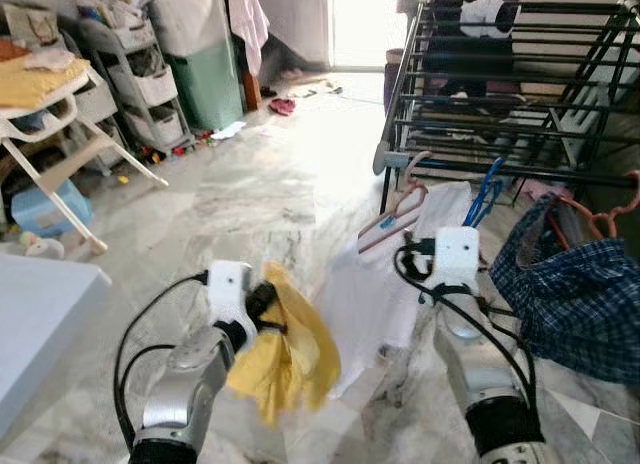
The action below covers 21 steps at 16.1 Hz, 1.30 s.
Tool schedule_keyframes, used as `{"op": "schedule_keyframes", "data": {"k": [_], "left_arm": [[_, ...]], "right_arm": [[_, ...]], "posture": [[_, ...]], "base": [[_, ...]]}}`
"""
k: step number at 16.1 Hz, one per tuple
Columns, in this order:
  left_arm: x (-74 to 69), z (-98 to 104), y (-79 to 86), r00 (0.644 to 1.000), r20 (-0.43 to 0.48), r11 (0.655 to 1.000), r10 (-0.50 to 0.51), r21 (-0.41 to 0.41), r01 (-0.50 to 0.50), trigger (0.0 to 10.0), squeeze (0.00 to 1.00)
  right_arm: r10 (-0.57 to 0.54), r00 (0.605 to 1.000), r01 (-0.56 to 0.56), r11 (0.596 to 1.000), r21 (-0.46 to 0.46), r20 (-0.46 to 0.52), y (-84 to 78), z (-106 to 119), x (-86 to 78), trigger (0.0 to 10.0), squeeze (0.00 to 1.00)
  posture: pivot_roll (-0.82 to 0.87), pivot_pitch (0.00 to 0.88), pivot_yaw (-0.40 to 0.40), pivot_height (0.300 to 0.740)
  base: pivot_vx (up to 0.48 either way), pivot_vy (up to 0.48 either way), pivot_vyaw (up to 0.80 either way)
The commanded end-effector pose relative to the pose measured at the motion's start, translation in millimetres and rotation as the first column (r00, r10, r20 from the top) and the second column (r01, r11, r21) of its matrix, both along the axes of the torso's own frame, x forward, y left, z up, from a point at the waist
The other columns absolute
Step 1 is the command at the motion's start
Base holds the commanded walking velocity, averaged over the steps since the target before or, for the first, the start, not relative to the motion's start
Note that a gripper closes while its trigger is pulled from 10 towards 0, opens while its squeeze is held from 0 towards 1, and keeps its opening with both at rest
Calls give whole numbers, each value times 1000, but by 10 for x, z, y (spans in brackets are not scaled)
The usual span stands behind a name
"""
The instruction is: Hang hanger
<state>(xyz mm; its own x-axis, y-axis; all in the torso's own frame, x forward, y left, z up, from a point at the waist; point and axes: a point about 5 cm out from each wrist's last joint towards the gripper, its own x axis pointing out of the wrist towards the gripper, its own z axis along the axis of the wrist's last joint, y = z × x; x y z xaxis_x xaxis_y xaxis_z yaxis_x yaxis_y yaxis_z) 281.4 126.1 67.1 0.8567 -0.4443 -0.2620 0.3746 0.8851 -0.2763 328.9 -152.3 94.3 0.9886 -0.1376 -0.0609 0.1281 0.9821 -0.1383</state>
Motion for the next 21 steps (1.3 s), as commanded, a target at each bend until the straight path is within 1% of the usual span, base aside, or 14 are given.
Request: {"op": "schedule_keyframes", "data": {"k": [1,2,4,5,10,11,12,14,17,19,21], "left_arm": [[7,98,-2,999,33,999,-41,-15,41,10000,0],[-1,100,-8,998,32,998,-61,-14,61,10000,0],[-13,99,-6,996,26,996,-86,-8,86,10000,0],[-17,97,-5,996,25,996,-91,-6,91,10000,0],[-85,77,-51,991,3,991,-137,-10,137,10000,0],[-108,68,-69,989,-3,989,-146,-14,146,10000,0],[-117,67,-78,989,-5,989,-150,-15,150,10000,0],[-137,63,-88,988,-8,988,-152,-16,152,10000,0],[-165,47,-83,989,-16,989,-149,-14,149,10000,0],[-194,41,-87,989,-22,989,-149,-16,149,10000,0],[-201,44,-97,988,-25,988,-154,-13,153,10000,0]], "right_arm": [[-28,1000,28,999,-19,5,0,60,66,10000,0],[-48,999,48,998,-31,3,-16,80,97,10000,0],[-127,991,126,991,-44,-31,-85,101,193,10000,0],[-126,991,125,991,-38,-35,-82,107,212,10000,0],[-170,977,169,985,-15,-130,-95,61,332,10000,0],[-187,966,192,981,10,-178,-100,31,367,10000,0],[-188,963,195,981,16,-191,-102,28,382,10000,0],[-176,959,184,983,16,-221,-108,0,394,10000,0],[-168,956,177,984,19,-239,-121,-38,385,10000,0],[-176,948,189,982,21,-266,-154,-108,352,10000,0],[-213,933,226,974,10,-289,-244,-176,309,10000,0]], "posture": [[-67,0,85,740],[-65,0,86,740],[-60,0,85,740],[-58,0,86,740],[-51,0,91,740],[-47,0,88,740],[-42,0,85,740],[-33,0,77,740],[-27,0,71,740],[-23,0,72,740],[-27,0,77,740]], "base": [[0,0,0],[0,0,0],[0,0,0],[0,0,0],[0,0,0],[0,0,0],[0,0,0],[0,0,0],[0,0,0],[0,0,0],[0,0,0]]}}
